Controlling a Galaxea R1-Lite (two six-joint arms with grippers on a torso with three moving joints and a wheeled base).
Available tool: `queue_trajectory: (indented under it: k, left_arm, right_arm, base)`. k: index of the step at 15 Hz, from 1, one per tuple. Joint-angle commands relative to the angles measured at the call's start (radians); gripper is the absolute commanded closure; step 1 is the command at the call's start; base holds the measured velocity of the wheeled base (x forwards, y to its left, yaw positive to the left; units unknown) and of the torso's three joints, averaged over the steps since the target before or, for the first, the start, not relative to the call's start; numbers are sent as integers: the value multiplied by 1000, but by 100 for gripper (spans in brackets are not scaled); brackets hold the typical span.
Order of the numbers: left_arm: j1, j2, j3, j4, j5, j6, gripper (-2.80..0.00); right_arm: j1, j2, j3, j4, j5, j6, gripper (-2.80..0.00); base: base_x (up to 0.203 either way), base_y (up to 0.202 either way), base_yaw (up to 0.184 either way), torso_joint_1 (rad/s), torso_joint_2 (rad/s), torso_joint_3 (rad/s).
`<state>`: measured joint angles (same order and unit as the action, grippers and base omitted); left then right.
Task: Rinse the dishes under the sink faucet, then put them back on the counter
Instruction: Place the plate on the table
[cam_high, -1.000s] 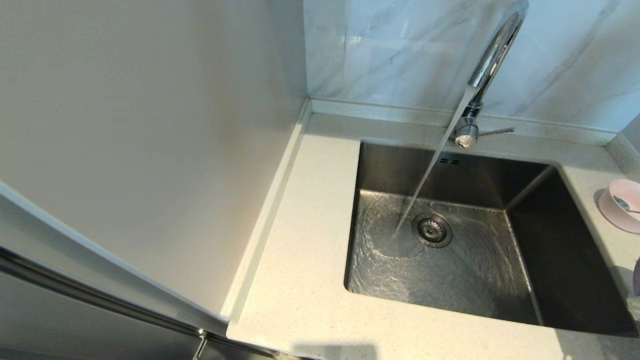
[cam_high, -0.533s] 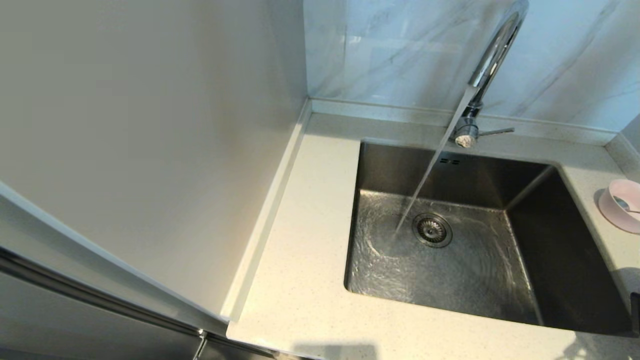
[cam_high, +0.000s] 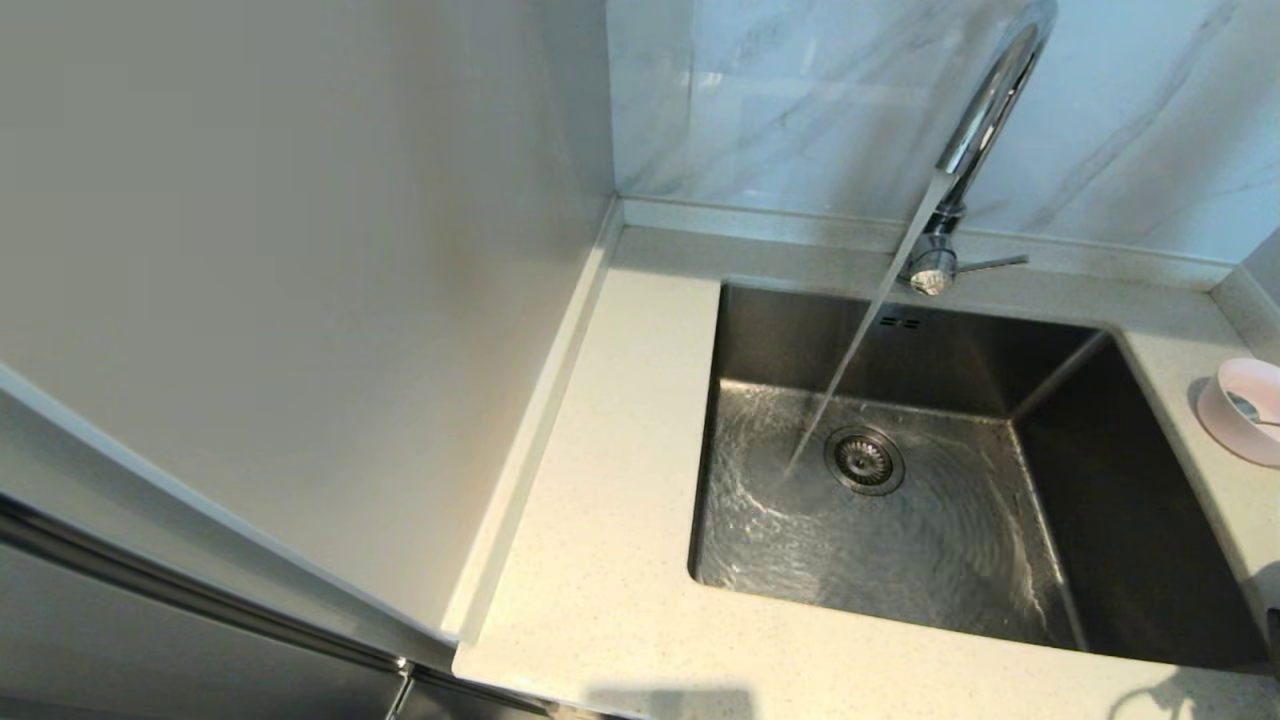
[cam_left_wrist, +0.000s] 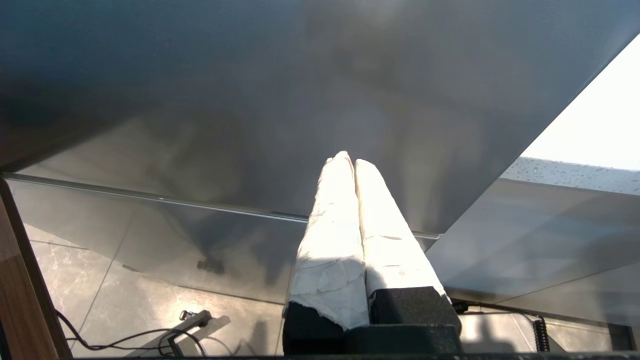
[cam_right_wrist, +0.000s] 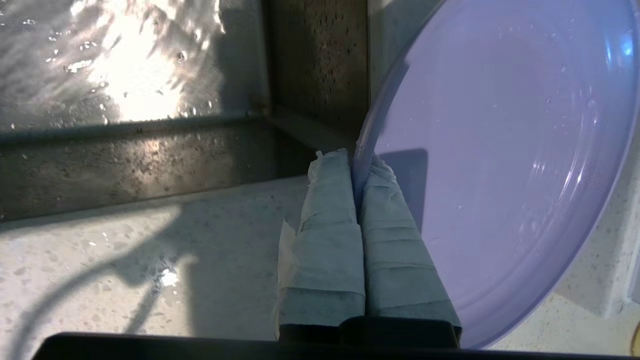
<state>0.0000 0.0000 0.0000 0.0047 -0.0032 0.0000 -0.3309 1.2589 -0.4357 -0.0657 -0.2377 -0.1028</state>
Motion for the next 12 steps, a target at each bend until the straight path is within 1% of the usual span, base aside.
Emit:
queue_trajectory:
  k: [1,3,5,6,8,10,12]
  left_arm:
    - [0,0,0,0,0,0,0]
    - [0,0,0,0,0,0,0]
    - [0,0,0,0,0,0,0]
    - [0,0,0,0,0,0,0]
    - [0,0,0,0,0,0,0]
    - [0,0,0,0,-1,0,0]
    - [0,0,0,0,0,0,0]
  right_arm:
    - [-13,13,8,-2,-2,0,0]
    - [-37,22,6,-2,0,-3,0]
    - [-46,24,15,-32,1,-4,0]
    - [-46,30,23,-53,1,-4,-280]
    - [-49,21,35,-101,-2,-6,-280]
    - [-60,-5,30,-103,4,-2,-280]
    - [-60,-52,31,-102,25,-7,-280]
  base:
    - [0,0,0,0,0,0]
    - [0,0,0,0,0,0]
    - [0,0,0,0,0,0]
    - [0,0,0,0,0,0]
    - [0,0,0,0,0,0]
    - [0,0,0,0,0,0]
    - [0,0,0,0,0,0]
